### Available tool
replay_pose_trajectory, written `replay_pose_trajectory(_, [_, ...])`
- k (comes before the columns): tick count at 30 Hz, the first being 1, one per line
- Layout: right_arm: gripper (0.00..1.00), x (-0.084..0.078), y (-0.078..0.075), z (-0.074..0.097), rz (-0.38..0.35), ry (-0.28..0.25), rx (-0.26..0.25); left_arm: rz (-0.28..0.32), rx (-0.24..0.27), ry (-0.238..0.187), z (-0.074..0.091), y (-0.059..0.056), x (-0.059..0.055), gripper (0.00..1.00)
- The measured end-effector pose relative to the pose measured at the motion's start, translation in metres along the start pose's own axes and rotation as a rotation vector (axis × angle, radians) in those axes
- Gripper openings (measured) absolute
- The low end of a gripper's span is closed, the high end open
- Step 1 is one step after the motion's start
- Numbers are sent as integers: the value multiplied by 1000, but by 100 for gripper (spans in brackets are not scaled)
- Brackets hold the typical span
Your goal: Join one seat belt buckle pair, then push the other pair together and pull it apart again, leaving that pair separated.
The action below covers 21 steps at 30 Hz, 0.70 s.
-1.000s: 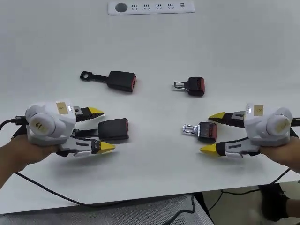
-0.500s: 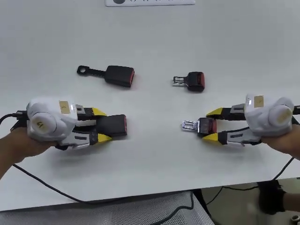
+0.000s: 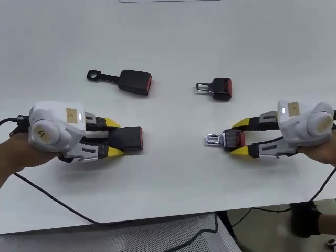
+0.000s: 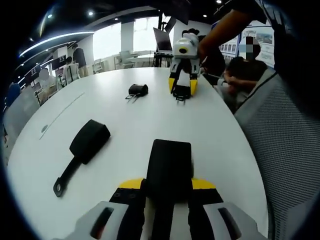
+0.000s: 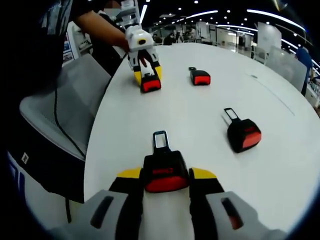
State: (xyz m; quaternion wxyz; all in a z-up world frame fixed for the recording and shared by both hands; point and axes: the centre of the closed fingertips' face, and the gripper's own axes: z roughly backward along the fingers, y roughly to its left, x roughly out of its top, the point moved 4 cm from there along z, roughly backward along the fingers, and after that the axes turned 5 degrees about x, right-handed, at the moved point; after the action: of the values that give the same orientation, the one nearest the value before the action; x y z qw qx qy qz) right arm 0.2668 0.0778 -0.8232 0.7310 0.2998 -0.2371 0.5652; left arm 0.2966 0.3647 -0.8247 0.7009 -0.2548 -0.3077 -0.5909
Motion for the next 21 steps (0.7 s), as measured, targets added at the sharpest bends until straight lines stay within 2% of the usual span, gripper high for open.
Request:
replay_pose_trajectory(12, [36,0,-3,-1,2,-31,15,-16,-4,10,0,1,0,34])
replay_pose_trajectory(21, [36,6,-4,-9,-10,-86,20,-21,-4,17,-1,0,0,33])
